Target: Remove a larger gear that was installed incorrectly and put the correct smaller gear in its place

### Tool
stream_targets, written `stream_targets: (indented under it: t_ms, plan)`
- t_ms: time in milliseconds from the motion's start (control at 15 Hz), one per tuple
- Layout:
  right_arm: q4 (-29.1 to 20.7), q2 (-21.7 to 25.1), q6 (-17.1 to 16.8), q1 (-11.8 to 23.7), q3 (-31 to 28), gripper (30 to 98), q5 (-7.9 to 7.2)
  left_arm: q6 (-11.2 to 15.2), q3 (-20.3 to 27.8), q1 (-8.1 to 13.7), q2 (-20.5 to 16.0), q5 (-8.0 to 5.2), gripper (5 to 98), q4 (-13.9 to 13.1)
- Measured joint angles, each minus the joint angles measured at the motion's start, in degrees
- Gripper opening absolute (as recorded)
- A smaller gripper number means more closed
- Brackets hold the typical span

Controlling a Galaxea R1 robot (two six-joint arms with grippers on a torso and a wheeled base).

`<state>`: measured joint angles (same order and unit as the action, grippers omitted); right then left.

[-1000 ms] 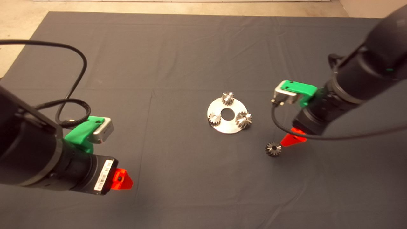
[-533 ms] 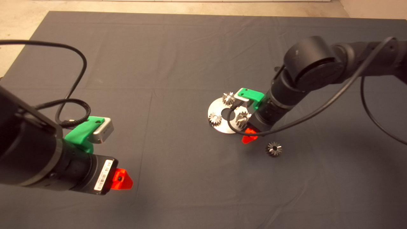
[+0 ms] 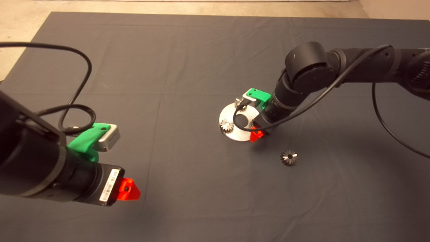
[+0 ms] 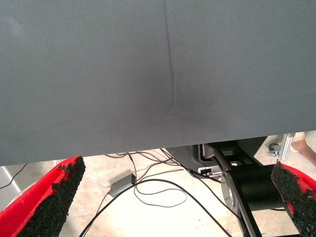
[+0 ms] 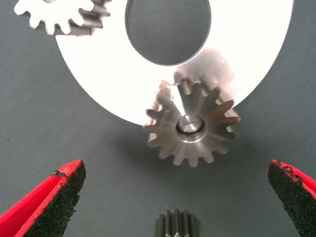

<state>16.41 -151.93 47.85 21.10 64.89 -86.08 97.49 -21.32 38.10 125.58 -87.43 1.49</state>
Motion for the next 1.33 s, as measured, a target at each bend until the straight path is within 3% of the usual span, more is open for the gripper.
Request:
stream_targets:
  t_ms: [600, 1067, 1333]
  plan:
    - [1.3, -3.9, -0.1, -1.7, 6.6, 96.1, 0.02, 0.0, 0.0, 0.0, 0.0, 0.0, 97.8, 0.0]
    - [1.8, -4.0, -0.1, -1.8, 7.0, 94.9, 0.09, 0.0, 0.0, 0.0, 0.0, 0.0, 97.8, 0.0]
    - [1.8, -3.9, -0.1, -1.9, 7.0, 90.0, 0.07, 0.0, 0.0, 0.0, 0.2, 0.0, 97.8, 0.0]
